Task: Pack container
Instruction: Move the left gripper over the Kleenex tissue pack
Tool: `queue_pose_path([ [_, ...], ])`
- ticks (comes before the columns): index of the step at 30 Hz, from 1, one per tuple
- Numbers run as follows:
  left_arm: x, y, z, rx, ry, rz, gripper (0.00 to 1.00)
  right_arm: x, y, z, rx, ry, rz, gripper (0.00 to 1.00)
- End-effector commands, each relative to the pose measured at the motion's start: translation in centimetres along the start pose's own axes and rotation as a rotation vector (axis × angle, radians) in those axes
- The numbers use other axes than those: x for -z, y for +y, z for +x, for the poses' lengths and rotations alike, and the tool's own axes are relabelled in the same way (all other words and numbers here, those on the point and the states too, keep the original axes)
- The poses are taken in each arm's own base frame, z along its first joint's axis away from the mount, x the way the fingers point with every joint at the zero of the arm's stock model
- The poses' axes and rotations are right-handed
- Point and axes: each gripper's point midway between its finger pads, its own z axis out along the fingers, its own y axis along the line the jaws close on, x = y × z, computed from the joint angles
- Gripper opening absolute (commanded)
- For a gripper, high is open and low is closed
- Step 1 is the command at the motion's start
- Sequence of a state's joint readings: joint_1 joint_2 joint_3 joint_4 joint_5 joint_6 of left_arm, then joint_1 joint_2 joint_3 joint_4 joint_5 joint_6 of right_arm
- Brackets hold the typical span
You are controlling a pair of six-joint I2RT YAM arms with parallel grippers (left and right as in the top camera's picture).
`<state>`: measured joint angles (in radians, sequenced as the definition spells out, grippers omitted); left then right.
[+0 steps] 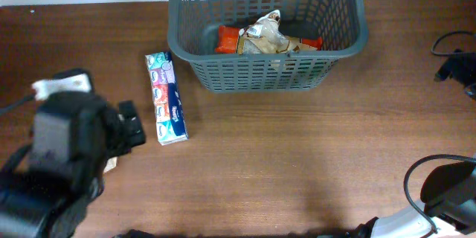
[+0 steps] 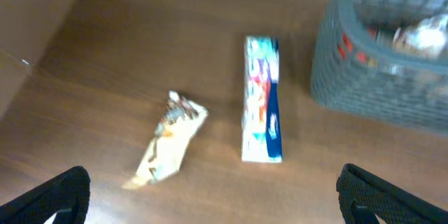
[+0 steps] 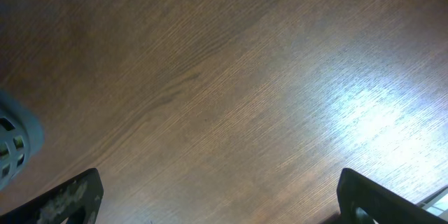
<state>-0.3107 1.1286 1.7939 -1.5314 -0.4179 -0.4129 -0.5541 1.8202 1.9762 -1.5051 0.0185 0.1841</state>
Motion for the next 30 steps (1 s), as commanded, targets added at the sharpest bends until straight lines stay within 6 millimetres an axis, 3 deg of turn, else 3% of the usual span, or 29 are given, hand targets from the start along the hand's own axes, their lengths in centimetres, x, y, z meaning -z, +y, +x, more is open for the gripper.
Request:
queue_pose_path([
  [1, -3.3, -2.4, 1.7, -0.038, 0.164, 0.026, 0.99, 0.4, -0.1, 0.0, -0.012, -0.015, -0.001, 0.99],
  [5, -6.4, -5.9, 1.8, -0.139, 0.283, 0.206, 0.99, 0.4, -0.1, 0.0, -0.012, -0.015, -0.001, 0.99],
  [7, -7.6, -6.4, 1.4, -0.153, 0.308, 0.291, 0.99, 0.4, -0.1, 0.0, -0.012, -0.015, -0.001, 0.99],
  [12, -10.6, -2.6, 0.1, -0.046, 0.338, 0.286, 0.99, 0.4, -0.1, 0.0, -0.012, -0.015, -0.001, 0.99],
  [17, -13.4, 0.8, -0.7, -0.069, 0.335, 0.241, 0.99, 0.4, -0.1, 0.0, -0.012, -0.015, -0.001, 0.99],
  [21, -16.3, -0.8, -0.8, -0.074, 0.356, 0.311, 0.99, 0.4, -0.1, 0.0, -0.012, -0.015, -0.001, 0.99],
  [30, -24.8, -5.0, 2.3, -0.030, 0.518, 0.353, 0.99, 0.4, -0.1, 0.0, -0.012, -0.015, -0.001, 0.99],
])
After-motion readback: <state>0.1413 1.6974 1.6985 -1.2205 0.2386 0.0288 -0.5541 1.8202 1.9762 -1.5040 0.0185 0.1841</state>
